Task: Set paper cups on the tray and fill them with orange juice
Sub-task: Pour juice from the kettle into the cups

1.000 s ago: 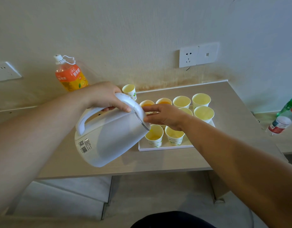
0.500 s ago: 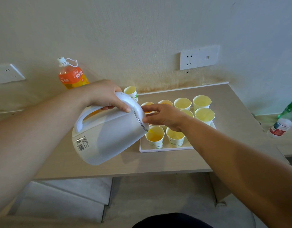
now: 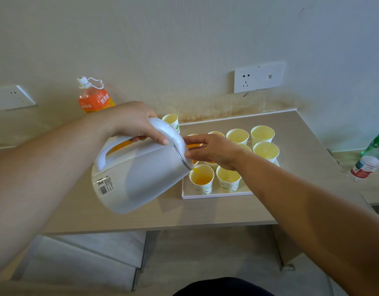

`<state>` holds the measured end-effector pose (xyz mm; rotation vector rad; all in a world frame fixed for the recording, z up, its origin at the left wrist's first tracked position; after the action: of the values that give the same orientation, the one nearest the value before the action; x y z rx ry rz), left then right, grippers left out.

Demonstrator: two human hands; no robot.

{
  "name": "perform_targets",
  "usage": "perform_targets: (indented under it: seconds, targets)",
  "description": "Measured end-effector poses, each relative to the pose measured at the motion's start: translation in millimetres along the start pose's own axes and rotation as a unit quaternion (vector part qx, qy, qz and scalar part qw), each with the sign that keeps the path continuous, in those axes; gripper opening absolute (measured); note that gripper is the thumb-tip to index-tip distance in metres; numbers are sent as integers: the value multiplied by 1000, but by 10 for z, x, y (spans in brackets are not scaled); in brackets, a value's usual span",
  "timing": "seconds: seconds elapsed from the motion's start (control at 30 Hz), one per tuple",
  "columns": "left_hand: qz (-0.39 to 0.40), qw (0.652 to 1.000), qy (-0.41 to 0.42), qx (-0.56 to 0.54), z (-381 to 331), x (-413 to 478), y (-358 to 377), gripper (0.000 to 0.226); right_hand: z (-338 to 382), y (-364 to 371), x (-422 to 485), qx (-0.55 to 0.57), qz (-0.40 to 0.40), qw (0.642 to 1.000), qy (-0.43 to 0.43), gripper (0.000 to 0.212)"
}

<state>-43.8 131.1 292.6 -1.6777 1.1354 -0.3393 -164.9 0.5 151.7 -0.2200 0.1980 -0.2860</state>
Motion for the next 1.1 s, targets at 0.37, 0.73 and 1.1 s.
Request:
perform_targets:
  seconds: [0.37, 0.73, 1.1]
  targets:
    - [-6, 1000, -1, 2, -19, -1, -24, 35, 57, -14, -26, 0, -5, 1000, -1, 53]
    - [-3, 1000, -4, 4, -20, 36, -18, 36, 64, -26, -20, -12, -1, 1000, 7, 53]
    - [-1, 1000, 1, 19, -50, 56, -27, 38, 66, -28, -21, 6, 5, 1000, -4, 53]
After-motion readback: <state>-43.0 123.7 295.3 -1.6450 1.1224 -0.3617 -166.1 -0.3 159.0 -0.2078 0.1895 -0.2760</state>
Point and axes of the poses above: each hand's wrist, its own x-axis towards the middle knuckle, its own y-axis out of the palm, z = x × y, the point moved 2 cm from there along x, towards the middle knuckle, and after that the axes turned 13 degrees about -x, right-handed, at the moved point
